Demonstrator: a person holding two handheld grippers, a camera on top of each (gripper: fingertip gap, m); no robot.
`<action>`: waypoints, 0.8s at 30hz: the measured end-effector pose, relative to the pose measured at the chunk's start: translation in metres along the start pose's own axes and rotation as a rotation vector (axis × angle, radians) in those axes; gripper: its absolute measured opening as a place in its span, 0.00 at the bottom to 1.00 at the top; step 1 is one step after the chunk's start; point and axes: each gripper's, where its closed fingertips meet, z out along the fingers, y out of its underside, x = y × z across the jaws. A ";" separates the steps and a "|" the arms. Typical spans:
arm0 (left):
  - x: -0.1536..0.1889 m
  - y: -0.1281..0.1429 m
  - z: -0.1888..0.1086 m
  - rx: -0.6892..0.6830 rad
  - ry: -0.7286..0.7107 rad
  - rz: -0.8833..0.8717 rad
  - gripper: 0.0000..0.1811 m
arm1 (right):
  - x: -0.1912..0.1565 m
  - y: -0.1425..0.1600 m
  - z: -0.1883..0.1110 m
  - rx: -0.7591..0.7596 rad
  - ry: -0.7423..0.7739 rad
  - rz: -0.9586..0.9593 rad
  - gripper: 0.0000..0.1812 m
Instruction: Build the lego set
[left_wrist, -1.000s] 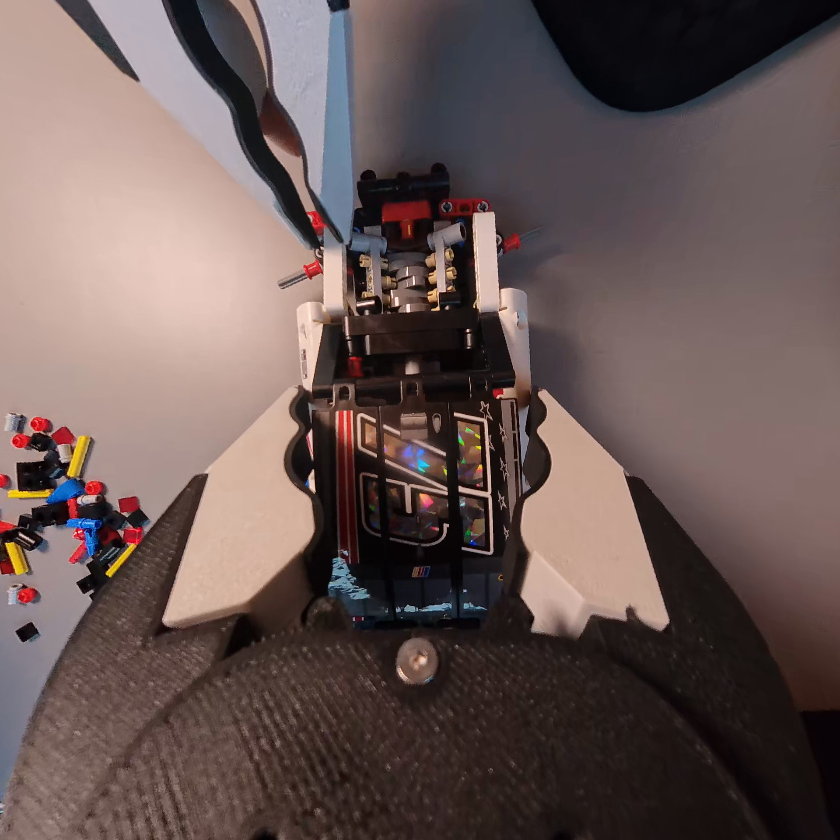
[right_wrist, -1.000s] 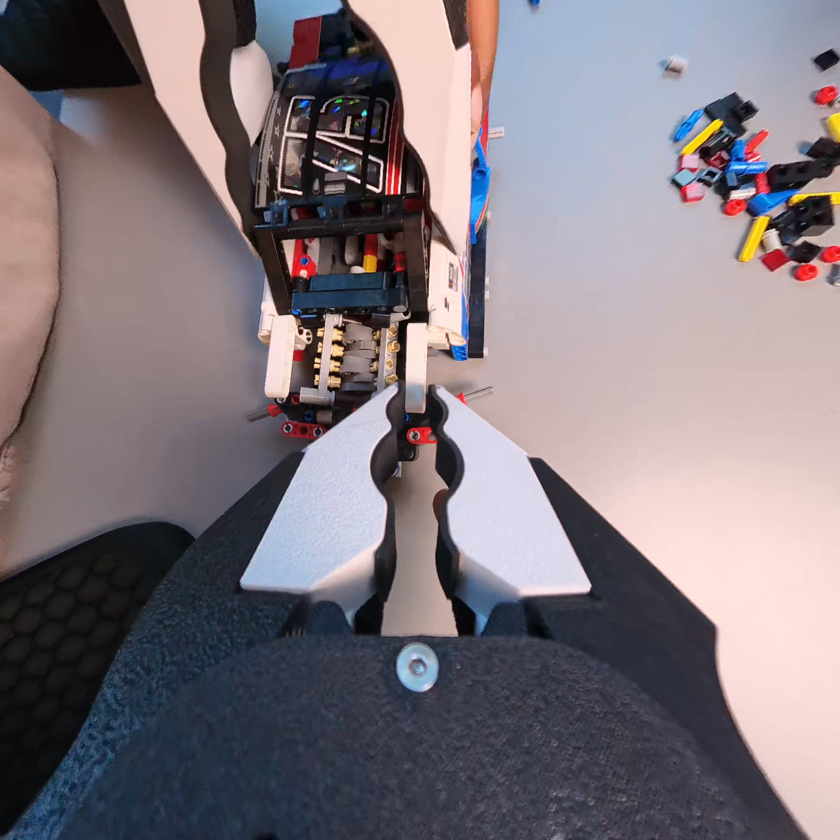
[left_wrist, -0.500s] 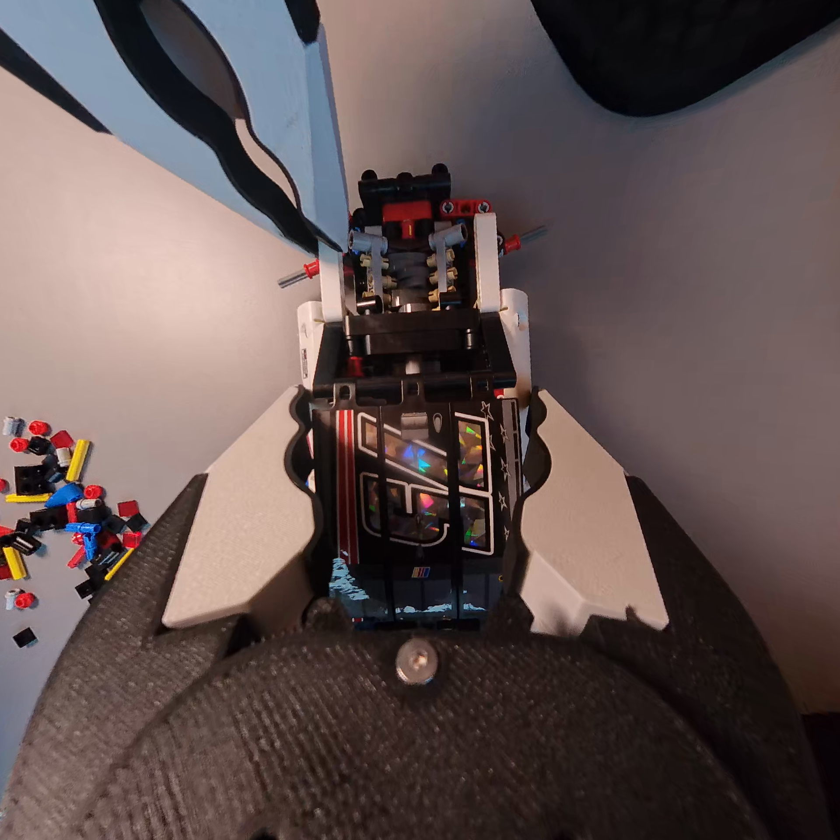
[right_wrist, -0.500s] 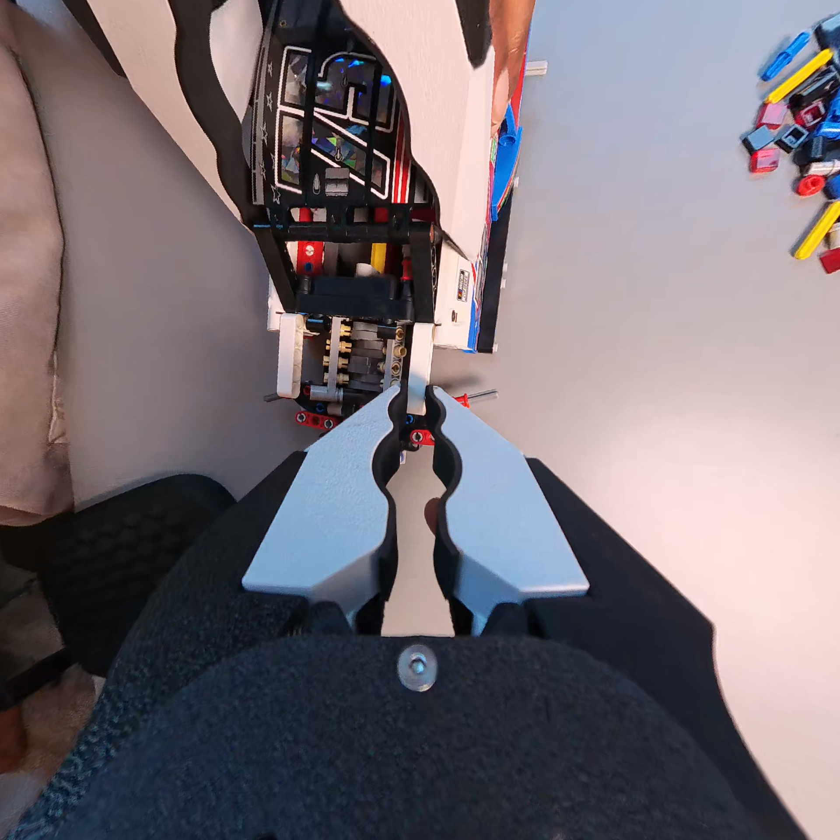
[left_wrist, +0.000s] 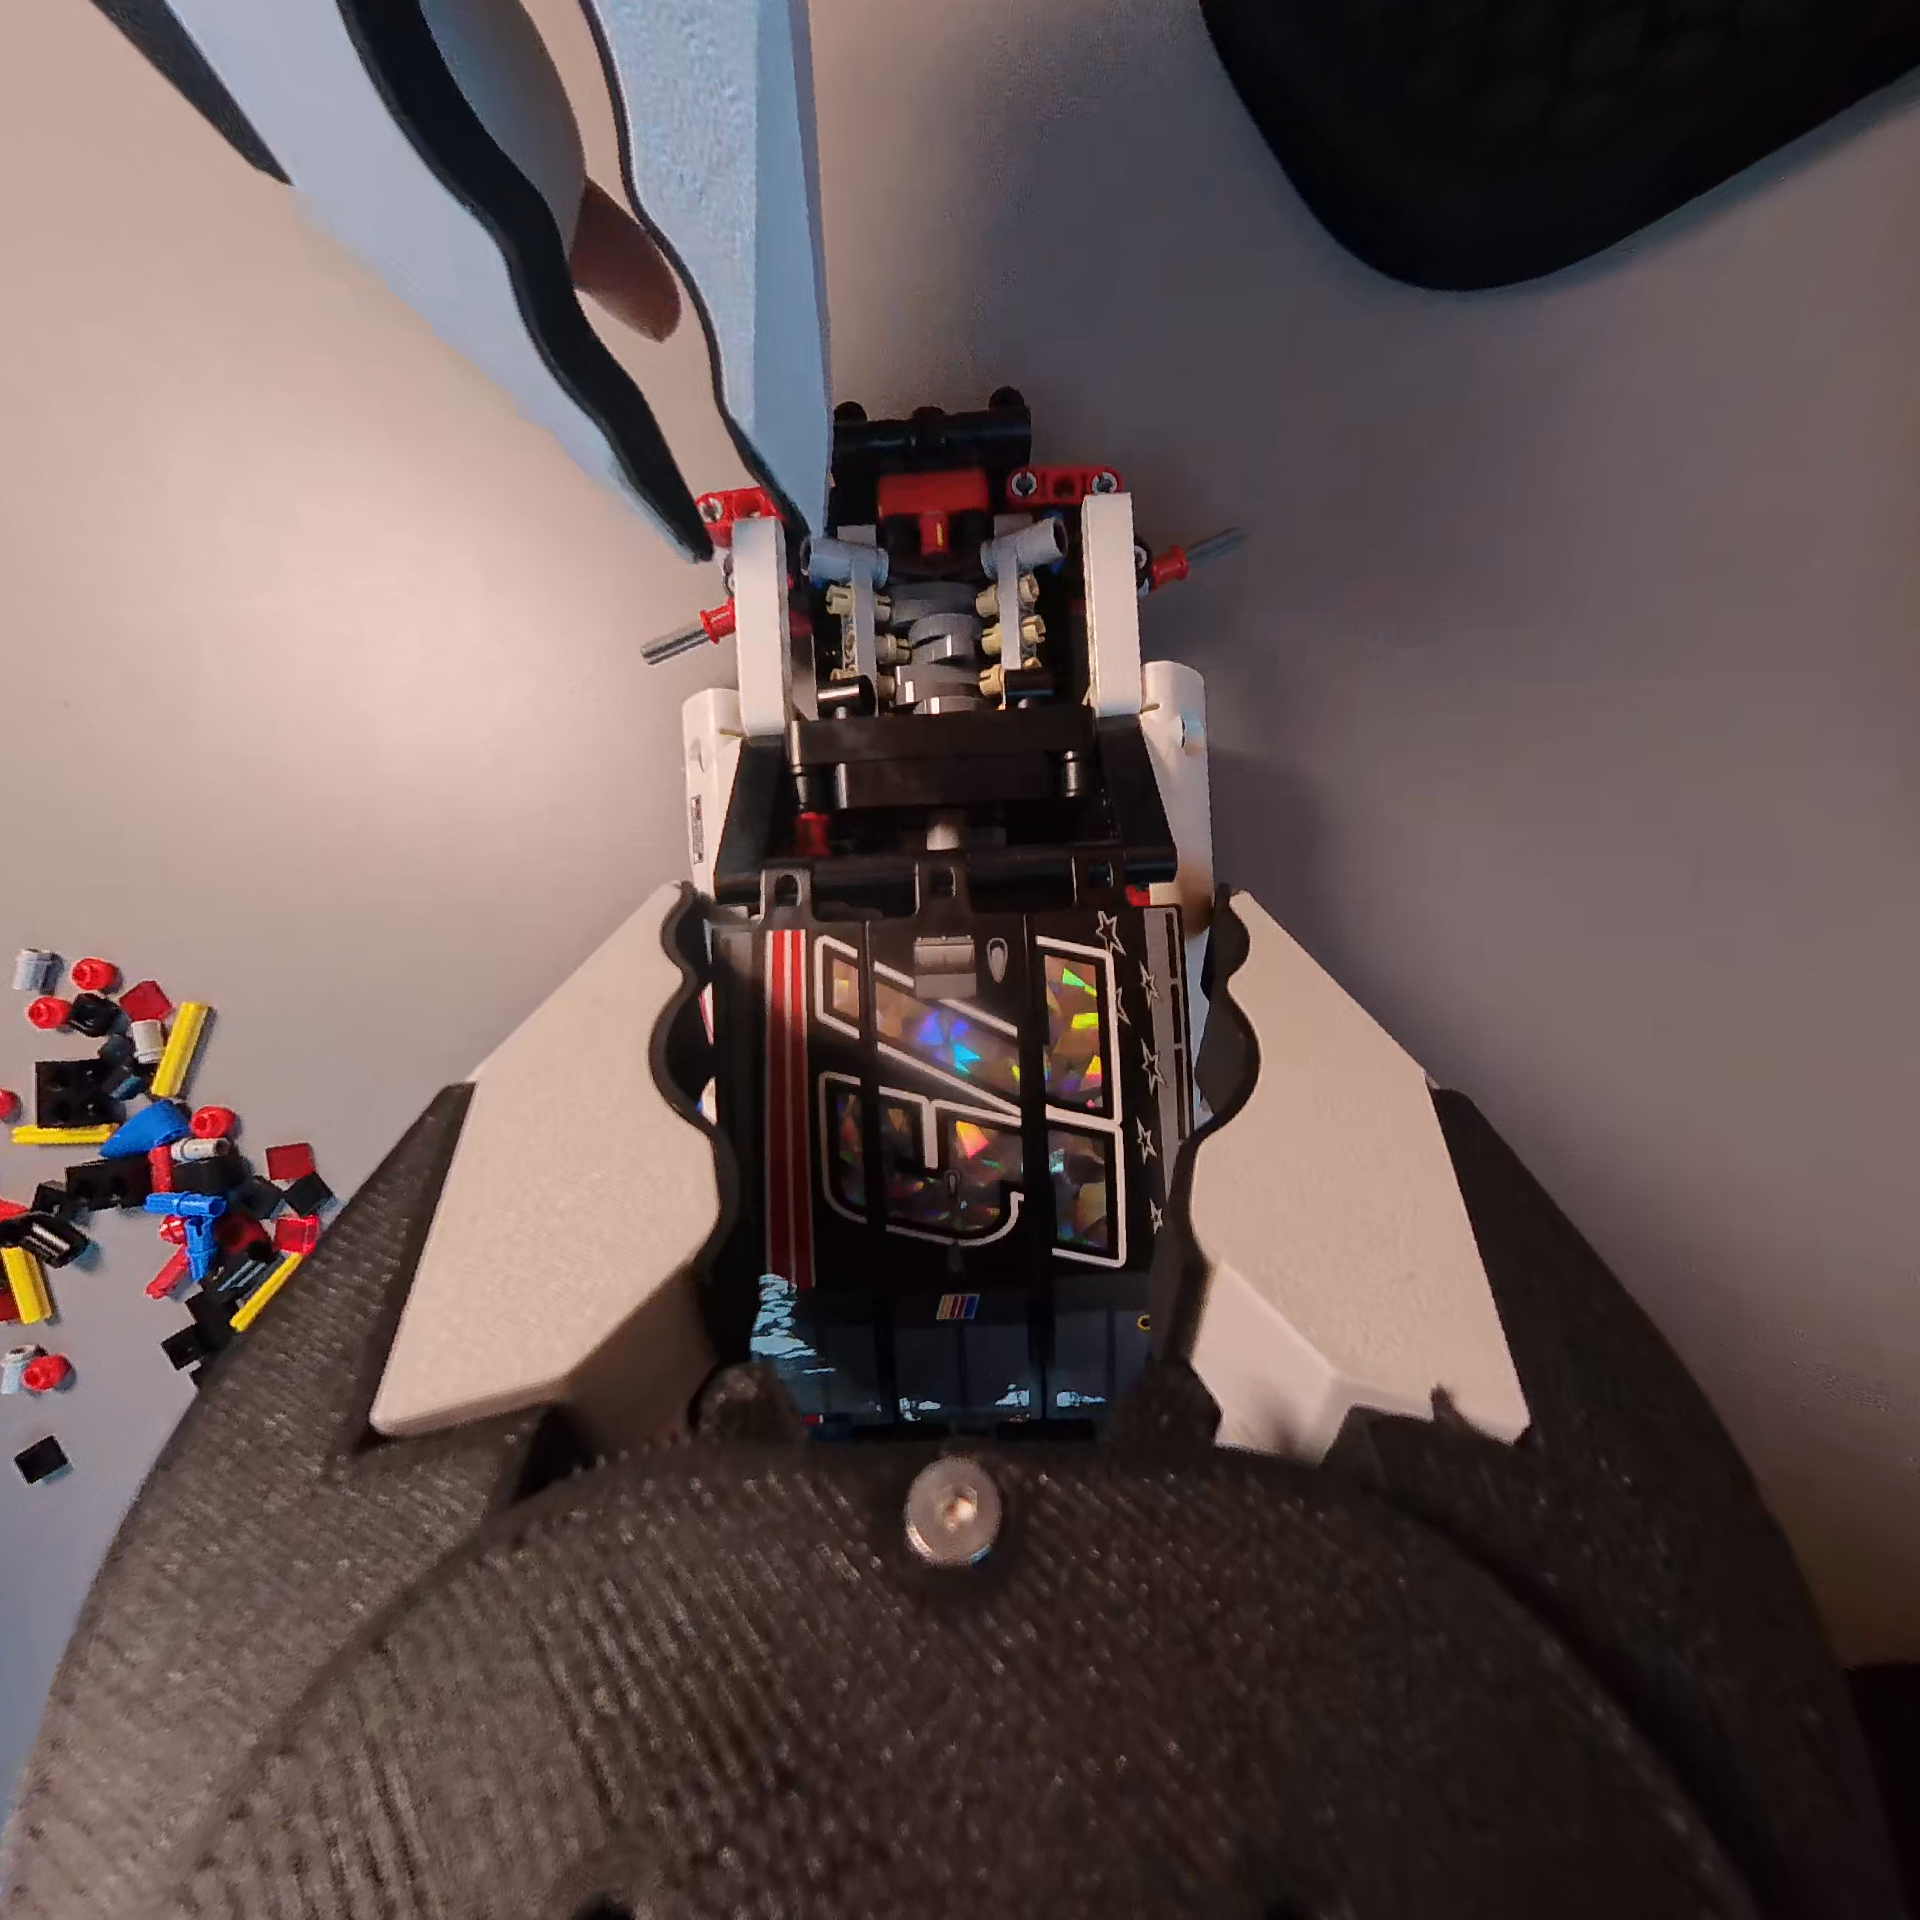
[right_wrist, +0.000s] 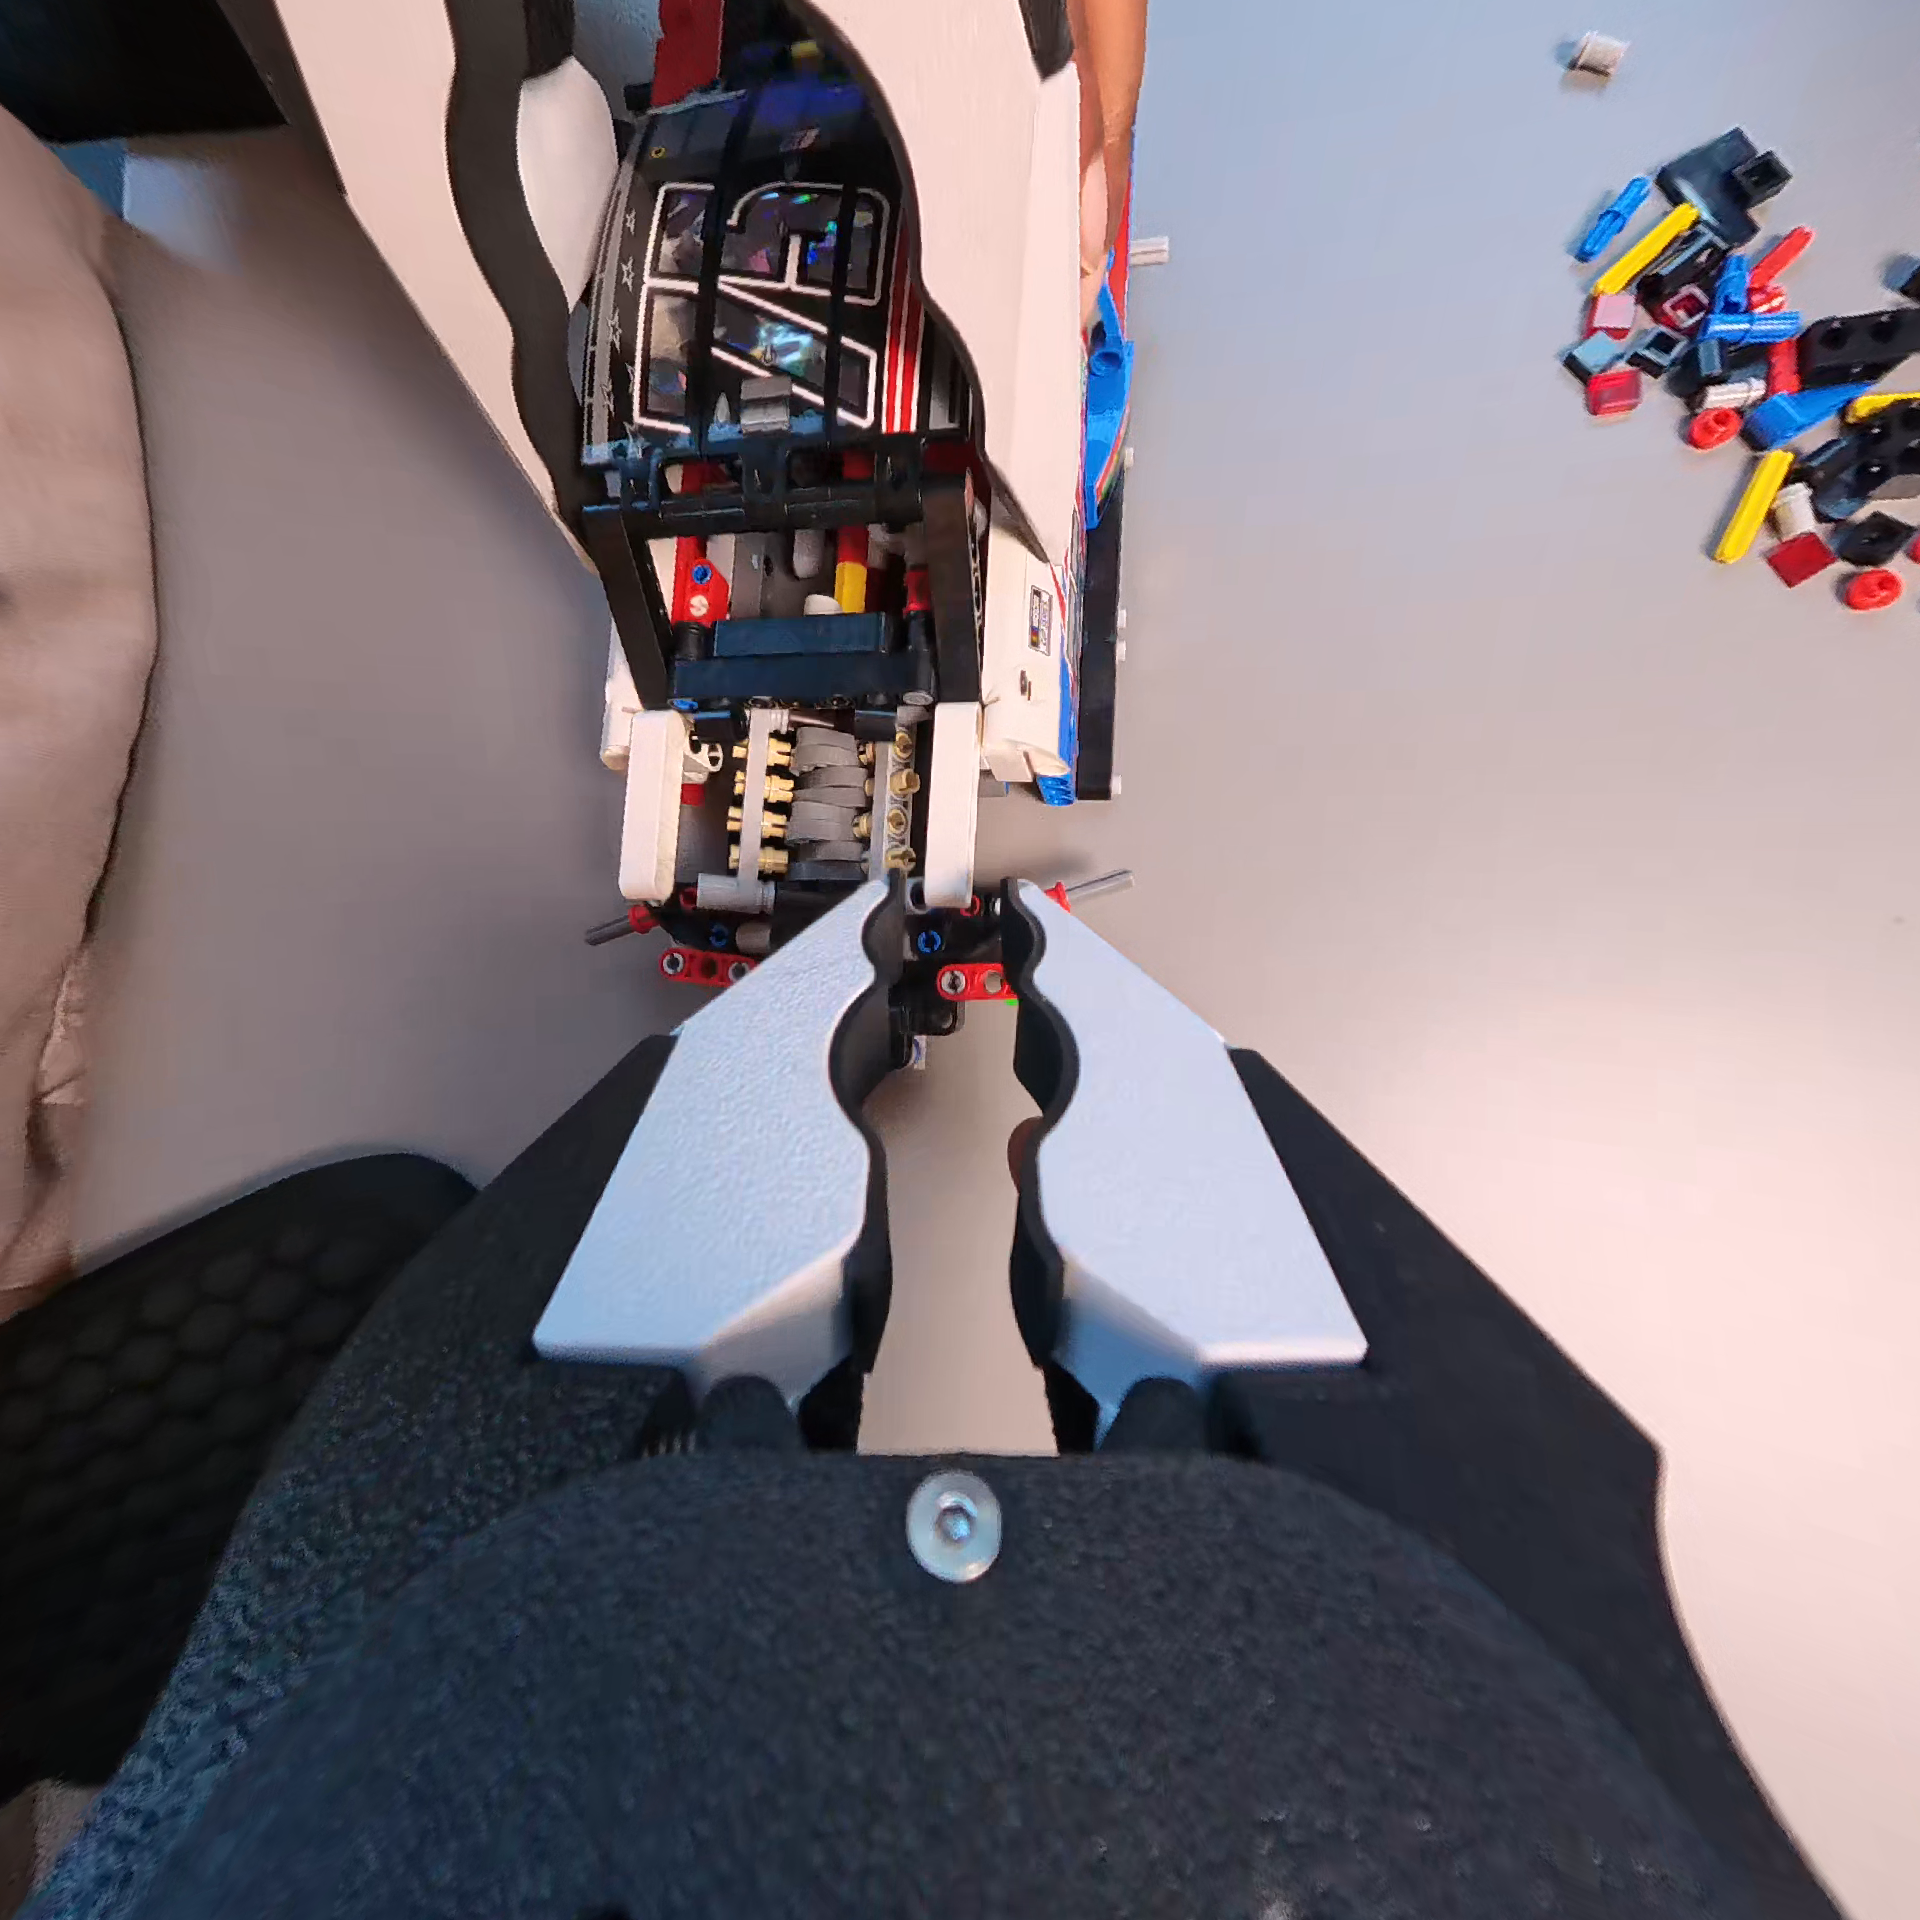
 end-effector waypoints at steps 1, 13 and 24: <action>0.000 0.000 0.000 0.000 0.001 0.000 0.52 | 0.000 0.001 0.002 0.026 0.004 -0.001 0.07; 0.005 0.006 -0.004 -0.020 0.035 0.048 0.52 | -0.008 -0.006 0.009 0.166 0.032 -0.041 0.03; 0.016 0.017 -0.011 -0.017 0.084 0.115 0.52 | -0.021 -0.017 0.019 0.293 0.096 -0.047 0.03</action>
